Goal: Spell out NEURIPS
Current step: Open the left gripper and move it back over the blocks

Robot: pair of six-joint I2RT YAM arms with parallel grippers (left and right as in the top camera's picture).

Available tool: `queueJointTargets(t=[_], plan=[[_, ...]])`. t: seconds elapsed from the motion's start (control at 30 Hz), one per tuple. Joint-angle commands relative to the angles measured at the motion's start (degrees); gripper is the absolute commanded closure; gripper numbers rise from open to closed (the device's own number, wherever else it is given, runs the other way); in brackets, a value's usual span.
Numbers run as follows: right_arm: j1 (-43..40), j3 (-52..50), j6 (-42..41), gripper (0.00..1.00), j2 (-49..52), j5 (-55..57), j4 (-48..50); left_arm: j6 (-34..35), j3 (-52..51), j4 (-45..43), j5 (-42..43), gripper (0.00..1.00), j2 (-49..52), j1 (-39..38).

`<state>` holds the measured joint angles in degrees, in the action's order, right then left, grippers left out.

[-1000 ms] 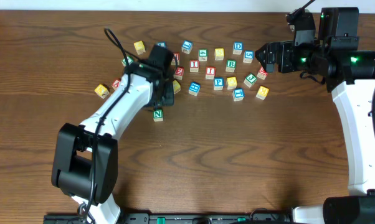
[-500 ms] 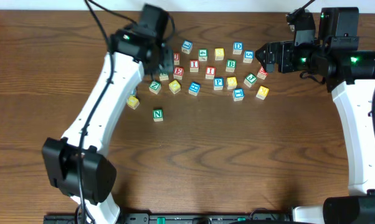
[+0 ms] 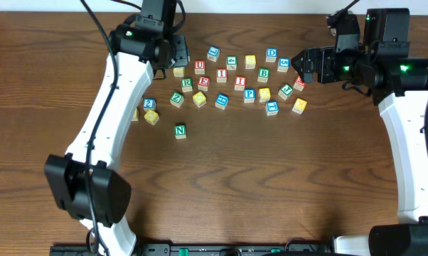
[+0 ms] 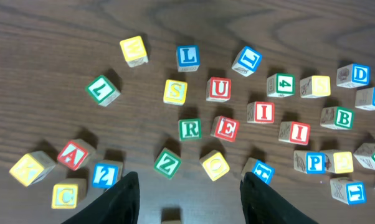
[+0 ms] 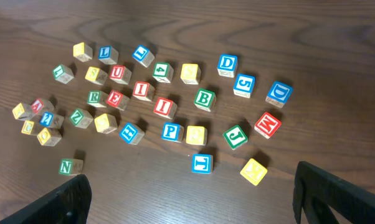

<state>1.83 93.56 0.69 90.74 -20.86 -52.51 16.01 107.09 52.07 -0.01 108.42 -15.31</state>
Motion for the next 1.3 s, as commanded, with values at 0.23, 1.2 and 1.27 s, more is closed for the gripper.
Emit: queueJointTargets(t=[0.23, 1.2, 1.27], plan=[[-0.24, -0.26, 0.66, 0.01, 0.35, -0.48, -0.07, -0.87, 0.98, -2.54, 0.74, 0.49, 7.85, -0.20], [-0.24, -0.26, 0.66, 0.01, 0.35, -0.48, -0.07, 6.10, 0.76, -8.68, 0.81, 0.48, 10.47, -11.04], [-0.24, -0.26, 0.68, 0.01, 0.35, -0.48, -0.07, 8.09, 0.70, -8.55, 0.81, 0.48, 11.37, -12.22]])
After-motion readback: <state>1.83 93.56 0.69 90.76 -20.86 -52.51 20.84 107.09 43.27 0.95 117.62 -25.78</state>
